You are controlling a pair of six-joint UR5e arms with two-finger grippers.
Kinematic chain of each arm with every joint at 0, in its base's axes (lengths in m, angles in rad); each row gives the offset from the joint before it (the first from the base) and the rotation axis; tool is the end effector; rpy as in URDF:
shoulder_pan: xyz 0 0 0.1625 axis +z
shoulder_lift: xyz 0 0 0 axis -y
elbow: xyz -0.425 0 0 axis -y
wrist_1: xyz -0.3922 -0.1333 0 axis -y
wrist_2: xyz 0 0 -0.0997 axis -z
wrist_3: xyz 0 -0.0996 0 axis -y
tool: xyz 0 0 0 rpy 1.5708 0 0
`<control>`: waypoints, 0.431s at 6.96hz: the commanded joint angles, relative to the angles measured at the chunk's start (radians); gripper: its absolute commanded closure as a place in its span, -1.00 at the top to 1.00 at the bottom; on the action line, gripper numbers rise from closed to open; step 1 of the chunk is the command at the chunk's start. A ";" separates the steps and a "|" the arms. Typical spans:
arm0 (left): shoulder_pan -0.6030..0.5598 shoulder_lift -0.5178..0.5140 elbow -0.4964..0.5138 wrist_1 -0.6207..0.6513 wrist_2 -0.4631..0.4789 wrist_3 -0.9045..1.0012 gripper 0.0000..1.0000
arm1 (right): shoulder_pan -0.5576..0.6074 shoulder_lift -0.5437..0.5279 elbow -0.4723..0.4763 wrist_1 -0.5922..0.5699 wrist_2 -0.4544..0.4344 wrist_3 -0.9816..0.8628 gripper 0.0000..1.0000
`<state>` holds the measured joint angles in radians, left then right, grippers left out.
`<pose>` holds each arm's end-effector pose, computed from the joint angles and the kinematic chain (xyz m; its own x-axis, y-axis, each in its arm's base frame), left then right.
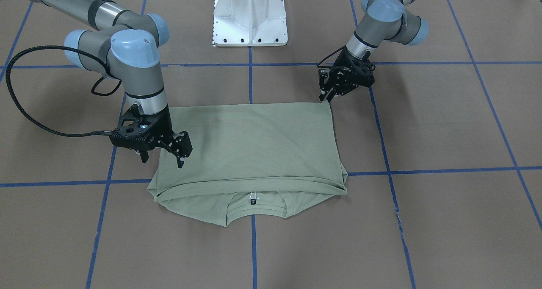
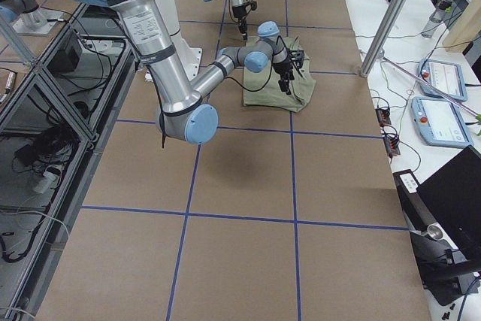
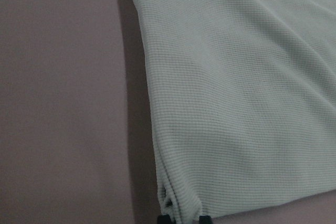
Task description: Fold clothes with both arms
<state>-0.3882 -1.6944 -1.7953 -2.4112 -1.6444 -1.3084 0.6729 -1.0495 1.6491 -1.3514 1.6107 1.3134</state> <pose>0.4618 -0.3250 0.3950 0.4150 0.1098 -0.9032 0.2140 0.9531 0.2142 -0.4482 -0.5226 0.3049 0.6692 0.2081 0.7133 -0.4443 0.8816 0.1596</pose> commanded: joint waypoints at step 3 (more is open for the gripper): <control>-0.003 0.015 0.002 0.001 0.000 0.001 -1.00 | -0.006 -0.001 0.001 0.000 -0.003 0.001 1.00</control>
<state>-0.3896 -1.6829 -1.7942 -2.4099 -1.6444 -1.3082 0.6685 -1.0507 1.6492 -1.3515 1.6083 1.3146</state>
